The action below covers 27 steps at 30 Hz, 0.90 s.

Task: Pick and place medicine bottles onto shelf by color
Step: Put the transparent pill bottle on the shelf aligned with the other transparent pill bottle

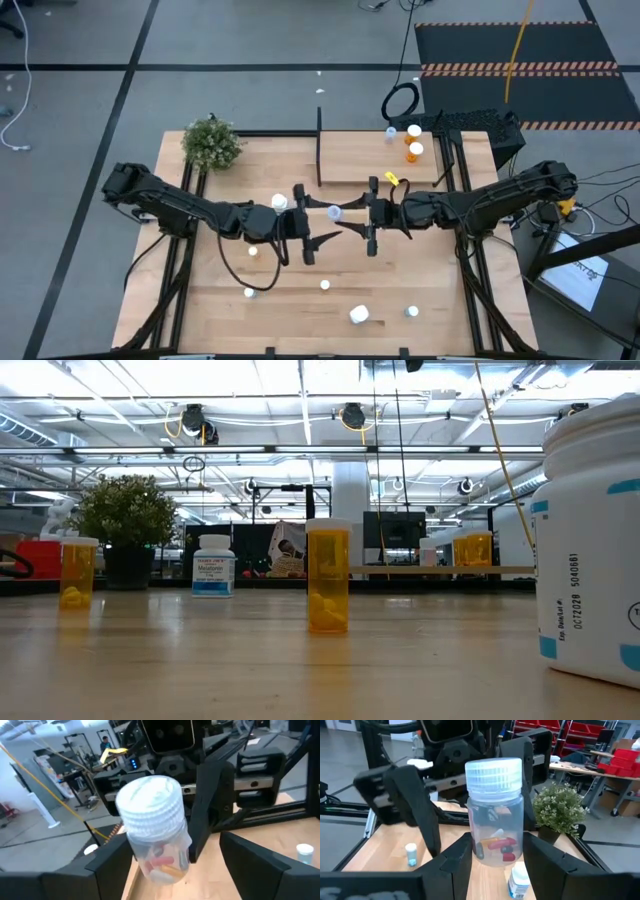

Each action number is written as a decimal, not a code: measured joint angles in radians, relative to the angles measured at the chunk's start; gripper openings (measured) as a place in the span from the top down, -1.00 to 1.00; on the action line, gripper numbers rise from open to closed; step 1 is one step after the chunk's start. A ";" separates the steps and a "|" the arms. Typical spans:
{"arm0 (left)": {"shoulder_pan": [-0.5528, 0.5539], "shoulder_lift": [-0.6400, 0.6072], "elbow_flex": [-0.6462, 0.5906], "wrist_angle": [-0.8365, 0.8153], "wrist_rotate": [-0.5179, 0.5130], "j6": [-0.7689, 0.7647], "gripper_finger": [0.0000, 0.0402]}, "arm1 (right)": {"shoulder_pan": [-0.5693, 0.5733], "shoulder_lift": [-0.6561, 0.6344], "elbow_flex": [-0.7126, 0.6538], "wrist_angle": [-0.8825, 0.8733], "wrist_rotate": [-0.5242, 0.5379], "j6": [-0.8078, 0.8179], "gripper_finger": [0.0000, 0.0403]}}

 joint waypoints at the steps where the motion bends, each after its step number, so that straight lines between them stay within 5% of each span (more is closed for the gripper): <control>1: 0.000 0.001 0.000 0.001 -0.002 0.011 -0.46 | 0.000 0.000 0.000 0.000 0.000 0.000 0.23; 27: -0.014 -0.018 0.000 -0.004 -0.013 0.039 0.15 | 0.005 0.000 0.001 0.000 -0.009 -0.012 0.23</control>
